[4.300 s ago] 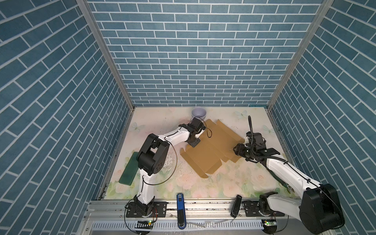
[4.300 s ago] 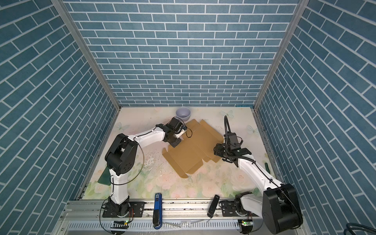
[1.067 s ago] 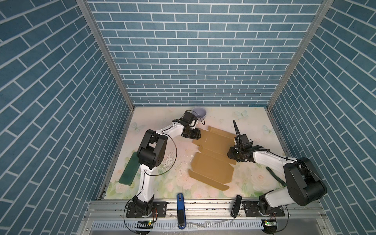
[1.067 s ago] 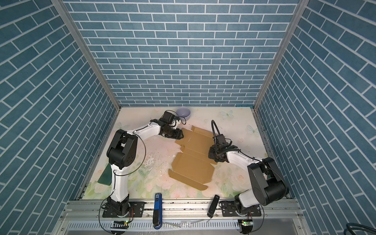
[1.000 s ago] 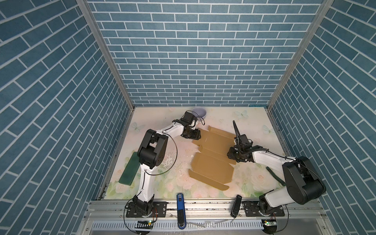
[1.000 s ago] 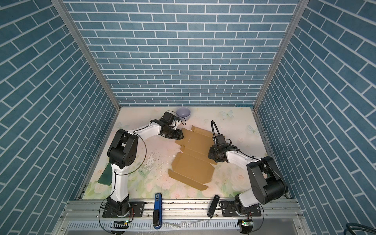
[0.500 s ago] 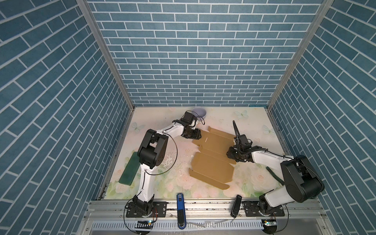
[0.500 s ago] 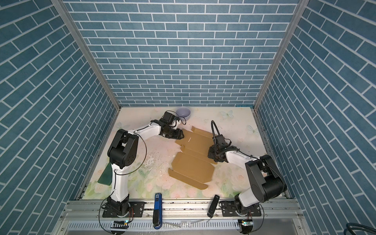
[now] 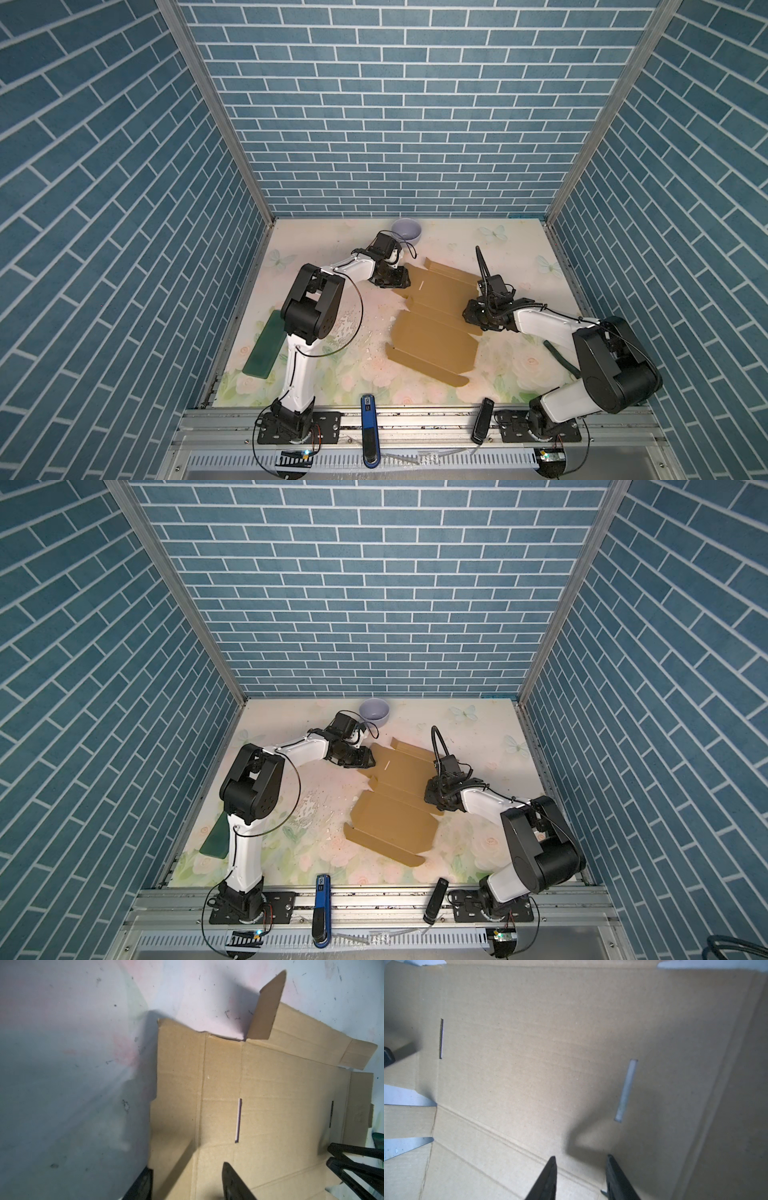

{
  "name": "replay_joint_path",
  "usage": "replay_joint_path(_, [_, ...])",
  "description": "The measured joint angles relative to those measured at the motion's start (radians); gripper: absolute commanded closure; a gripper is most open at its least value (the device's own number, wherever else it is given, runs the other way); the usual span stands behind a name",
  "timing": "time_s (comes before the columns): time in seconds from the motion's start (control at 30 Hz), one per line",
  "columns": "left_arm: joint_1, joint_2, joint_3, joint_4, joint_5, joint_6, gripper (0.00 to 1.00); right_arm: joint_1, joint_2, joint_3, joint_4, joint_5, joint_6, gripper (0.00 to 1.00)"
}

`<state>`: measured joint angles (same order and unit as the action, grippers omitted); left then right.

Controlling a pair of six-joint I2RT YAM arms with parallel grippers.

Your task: Fold the paper box

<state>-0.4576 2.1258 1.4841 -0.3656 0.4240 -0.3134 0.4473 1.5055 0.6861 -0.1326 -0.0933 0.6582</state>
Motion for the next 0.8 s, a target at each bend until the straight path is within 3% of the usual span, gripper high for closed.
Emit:
replay_joint_path(0.4, [-0.034, -0.001, -0.009, 0.004, 0.056, -0.029, 0.62, 0.0, 0.001, 0.0, 0.001, 0.001, 0.0, 0.61])
replay_joint_path(0.8, [-0.045, 0.037, 0.038, -0.026, 0.045, -0.023, 0.82, 0.0, 0.001, 0.0, 0.002, 0.002, 0.0, 0.62])
